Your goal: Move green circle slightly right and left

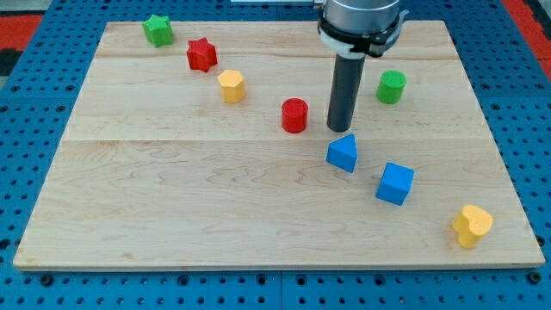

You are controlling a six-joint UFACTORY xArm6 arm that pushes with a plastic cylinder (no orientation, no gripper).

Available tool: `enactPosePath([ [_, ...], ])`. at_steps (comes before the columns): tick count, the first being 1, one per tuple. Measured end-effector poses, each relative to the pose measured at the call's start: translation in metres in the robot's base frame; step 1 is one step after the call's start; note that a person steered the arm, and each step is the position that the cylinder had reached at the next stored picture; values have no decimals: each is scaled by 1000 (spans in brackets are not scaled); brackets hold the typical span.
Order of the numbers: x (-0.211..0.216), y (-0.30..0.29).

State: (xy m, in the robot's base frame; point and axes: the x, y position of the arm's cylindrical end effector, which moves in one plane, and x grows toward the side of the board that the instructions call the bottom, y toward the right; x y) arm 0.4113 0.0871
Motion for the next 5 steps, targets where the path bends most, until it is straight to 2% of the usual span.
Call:
enactPosePath([
  [1, -20, -31],
  [2, -21, -74],
  [3, -33, -32],
  [4, -49, 71],
  [5, -48, 102],
])
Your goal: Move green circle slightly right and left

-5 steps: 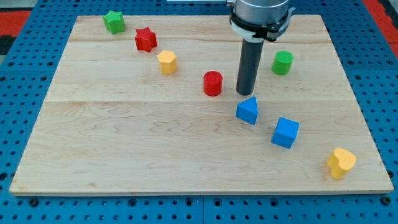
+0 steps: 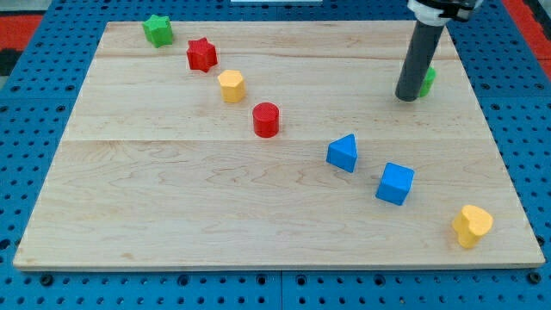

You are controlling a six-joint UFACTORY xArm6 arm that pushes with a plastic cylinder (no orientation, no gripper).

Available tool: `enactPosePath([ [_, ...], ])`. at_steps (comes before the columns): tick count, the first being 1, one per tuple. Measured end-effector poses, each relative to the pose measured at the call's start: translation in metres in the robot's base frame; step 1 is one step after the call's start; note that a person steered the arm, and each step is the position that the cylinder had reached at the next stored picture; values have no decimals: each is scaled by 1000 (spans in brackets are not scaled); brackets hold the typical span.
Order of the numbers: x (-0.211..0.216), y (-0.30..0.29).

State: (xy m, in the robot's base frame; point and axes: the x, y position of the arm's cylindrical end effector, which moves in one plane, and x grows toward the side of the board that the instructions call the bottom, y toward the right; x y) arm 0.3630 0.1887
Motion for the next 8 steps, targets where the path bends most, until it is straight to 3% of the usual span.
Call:
enactPosePath([
  [3, 10, -7],
  [4, 17, -44],
  [6, 55, -67],
  [7, 65, 26],
  [8, 25, 100],
])
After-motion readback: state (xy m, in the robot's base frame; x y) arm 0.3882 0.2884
